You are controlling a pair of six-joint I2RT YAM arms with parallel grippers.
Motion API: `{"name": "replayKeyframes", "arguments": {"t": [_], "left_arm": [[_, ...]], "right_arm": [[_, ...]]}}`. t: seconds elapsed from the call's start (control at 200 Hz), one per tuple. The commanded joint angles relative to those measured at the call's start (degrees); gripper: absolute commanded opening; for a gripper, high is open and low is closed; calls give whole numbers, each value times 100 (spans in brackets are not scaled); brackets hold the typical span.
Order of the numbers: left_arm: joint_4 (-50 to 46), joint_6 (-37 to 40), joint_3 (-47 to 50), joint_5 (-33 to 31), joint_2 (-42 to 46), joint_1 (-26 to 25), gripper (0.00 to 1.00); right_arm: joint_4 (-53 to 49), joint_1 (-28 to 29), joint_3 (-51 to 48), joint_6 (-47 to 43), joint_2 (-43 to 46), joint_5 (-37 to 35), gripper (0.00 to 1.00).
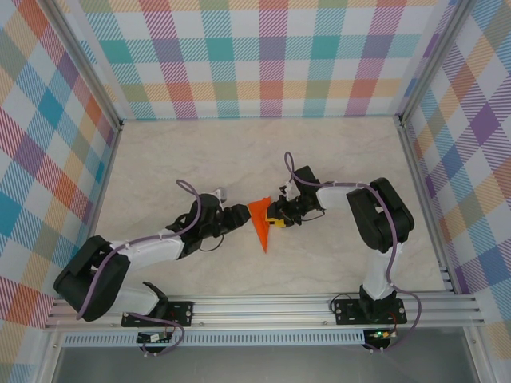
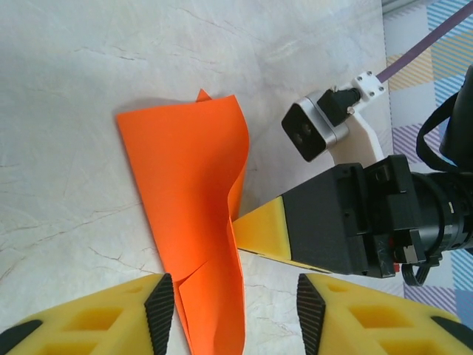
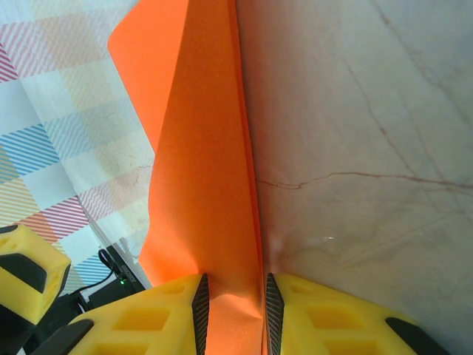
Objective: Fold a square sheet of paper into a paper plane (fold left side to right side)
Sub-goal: Fold the wing for the fifth time at the center of the table.
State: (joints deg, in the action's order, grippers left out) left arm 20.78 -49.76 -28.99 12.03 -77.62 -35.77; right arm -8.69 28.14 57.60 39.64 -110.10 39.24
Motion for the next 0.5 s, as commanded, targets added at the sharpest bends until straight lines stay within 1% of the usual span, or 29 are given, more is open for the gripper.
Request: {"name": "replayKeyframes", "arguments": {"t": [0.0, 0.175, 0.33, 0.495], "left_arm": [[211, -140, -209, 658, -306, 105, 47], [709, -400, -485, 928, -1024, 149, 42], [806, -444, -767, 994, -1511, 149, 39], [884, -438, -913, 1043, -1800, 149, 36]], "right_arm": [[-181, 88, -64, -124, -327, -269, 29], [-203, 86, -65, -134, -321, -260, 29], [-236, 86, -53, -158, -324, -259, 29], [-245, 87, -56, -167, -327, -260, 29]]}}
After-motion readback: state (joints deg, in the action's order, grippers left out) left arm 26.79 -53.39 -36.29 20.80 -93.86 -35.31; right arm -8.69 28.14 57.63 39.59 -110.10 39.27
